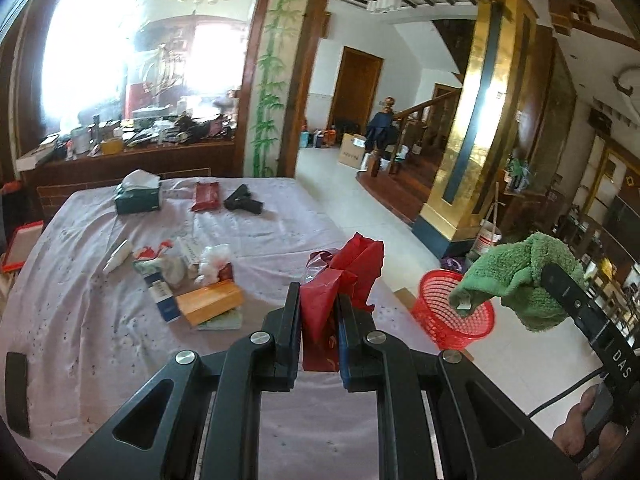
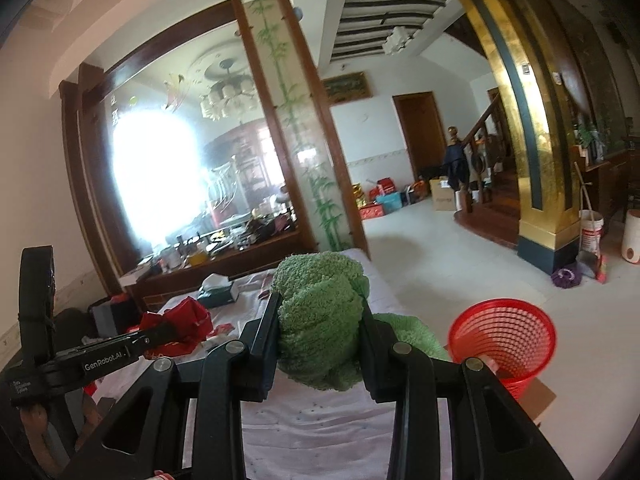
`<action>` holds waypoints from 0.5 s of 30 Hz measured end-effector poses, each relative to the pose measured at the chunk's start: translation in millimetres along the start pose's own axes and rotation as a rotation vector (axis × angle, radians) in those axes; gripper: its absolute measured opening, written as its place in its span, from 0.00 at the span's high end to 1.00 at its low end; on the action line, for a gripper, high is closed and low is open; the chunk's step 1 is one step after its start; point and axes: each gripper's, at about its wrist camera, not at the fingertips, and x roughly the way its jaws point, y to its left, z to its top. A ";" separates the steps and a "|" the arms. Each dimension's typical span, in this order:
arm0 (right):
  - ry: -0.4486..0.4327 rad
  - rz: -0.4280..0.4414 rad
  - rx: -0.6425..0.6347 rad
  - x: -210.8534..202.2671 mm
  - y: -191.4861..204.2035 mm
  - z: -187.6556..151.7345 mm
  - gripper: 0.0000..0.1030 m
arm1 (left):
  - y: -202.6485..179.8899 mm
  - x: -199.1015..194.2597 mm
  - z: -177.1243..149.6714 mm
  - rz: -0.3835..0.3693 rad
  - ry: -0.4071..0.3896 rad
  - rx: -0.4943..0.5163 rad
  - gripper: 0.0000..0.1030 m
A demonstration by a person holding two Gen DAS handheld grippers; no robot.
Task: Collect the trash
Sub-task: 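Carry the red wrapper and green towel to the red basket and release both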
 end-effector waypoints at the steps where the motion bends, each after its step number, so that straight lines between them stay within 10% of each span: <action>1: -0.007 -0.008 0.002 -5.9 -4.0 0.3 0.65 | -5.8 -1.8 -0.4 -0.008 -0.003 0.008 0.86; 15: -0.108 -0.141 0.054 -54.6 -52.7 19.3 0.65 | -77.8 4.9 15.1 -0.166 -0.017 0.120 0.86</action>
